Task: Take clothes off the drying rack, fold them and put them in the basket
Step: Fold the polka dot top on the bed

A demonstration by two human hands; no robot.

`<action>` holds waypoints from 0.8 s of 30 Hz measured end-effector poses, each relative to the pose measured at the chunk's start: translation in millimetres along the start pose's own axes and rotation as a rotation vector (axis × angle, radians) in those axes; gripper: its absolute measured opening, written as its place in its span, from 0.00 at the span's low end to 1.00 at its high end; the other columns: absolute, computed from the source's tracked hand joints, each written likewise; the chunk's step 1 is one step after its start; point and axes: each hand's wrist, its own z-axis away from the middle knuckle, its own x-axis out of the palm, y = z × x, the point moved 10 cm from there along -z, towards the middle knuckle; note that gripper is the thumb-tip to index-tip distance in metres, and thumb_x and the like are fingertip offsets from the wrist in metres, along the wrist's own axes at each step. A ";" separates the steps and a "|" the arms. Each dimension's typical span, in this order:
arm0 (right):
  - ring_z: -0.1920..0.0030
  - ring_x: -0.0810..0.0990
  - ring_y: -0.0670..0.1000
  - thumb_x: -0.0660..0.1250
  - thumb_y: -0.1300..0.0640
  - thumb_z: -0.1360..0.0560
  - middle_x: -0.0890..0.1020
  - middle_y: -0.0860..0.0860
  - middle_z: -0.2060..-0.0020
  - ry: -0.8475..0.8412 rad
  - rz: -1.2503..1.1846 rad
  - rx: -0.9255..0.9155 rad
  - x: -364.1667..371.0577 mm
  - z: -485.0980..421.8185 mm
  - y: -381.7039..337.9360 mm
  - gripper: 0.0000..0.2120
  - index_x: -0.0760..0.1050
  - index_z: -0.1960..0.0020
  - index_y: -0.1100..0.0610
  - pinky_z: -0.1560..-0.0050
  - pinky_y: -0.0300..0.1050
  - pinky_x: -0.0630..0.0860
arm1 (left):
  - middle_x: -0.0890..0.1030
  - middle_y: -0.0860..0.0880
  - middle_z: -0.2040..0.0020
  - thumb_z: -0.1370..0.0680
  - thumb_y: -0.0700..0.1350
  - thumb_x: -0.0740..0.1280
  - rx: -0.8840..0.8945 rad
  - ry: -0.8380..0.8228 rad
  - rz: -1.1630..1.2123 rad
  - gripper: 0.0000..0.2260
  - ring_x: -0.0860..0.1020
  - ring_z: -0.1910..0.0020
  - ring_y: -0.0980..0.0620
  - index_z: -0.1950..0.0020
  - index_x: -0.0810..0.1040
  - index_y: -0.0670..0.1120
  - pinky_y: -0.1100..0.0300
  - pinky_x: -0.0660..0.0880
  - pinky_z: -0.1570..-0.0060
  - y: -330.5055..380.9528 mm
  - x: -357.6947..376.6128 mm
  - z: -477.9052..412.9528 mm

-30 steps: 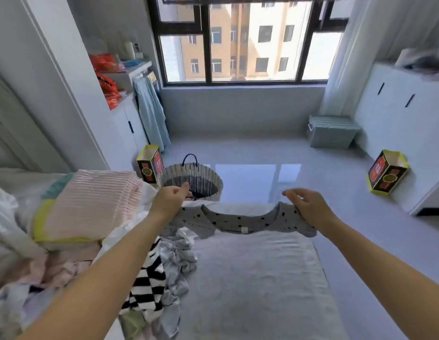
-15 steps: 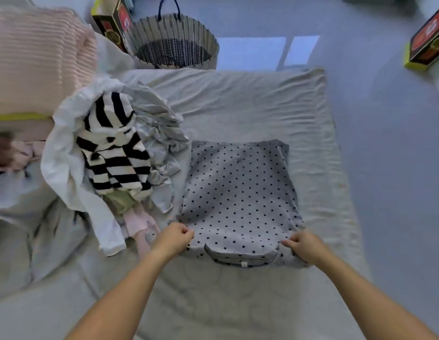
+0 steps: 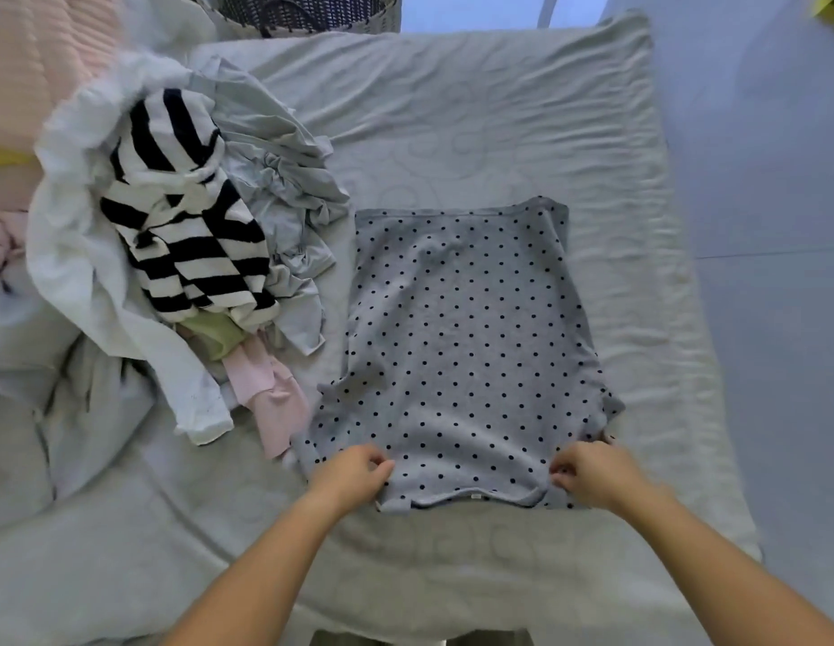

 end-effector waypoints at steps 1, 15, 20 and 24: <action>0.50 0.79 0.50 0.60 0.43 0.23 0.84 0.44 0.52 -0.003 0.040 -0.005 8.8 -0.7 0.0 0.11 0.78 0.49 0.46 0.47 0.45 0.68 | 0.80 0.56 0.64 0.21 0.53 0.61 -0.001 -0.003 0.001 0.09 0.78 0.62 0.55 0.56 0.79 0.53 0.58 0.75 0.59 -3.8 6.6 0.7; 0.51 0.81 0.54 0.67 0.54 0.23 0.84 0.50 0.51 0.641 -0.691 0.301 -13.6 23.3 72.8 0.10 0.81 0.43 0.52 0.50 0.52 0.76 | 0.78 0.52 0.41 0.20 0.52 0.62 0.010 0.186 0.055 0.16 0.76 0.46 0.54 0.33 0.73 0.50 0.61 0.71 0.51 -18.5 -11.6 -18.4; 0.49 0.79 0.57 0.63 0.53 0.22 0.82 0.54 0.49 0.676 -0.950 0.598 7.6 39.5 106.0 0.11 0.78 0.41 0.53 0.45 0.57 0.74 | 0.75 0.55 0.51 0.19 0.52 0.60 0.069 0.150 0.063 0.20 0.74 0.52 0.55 0.28 0.66 0.49 0.61 0.70 0.55 33.3 -3.5 -29.0; 0.49 0.78 0.56 0.59 0.43 0.21 0.80 0.49 0.53 0.472 -0.851 0.701 29.6 37.1 104.3 0.12 0.74 0.46 0.50 0.42 0.53 0.65 | 0.76 0.53 0.43 0.19 0.53 0.61 0.151 0.119 0.073 0.22 0.75 0.46 0.54 0.26 0.64 0.48 0.59 0.73 0.47 94.8 4.0 -43.9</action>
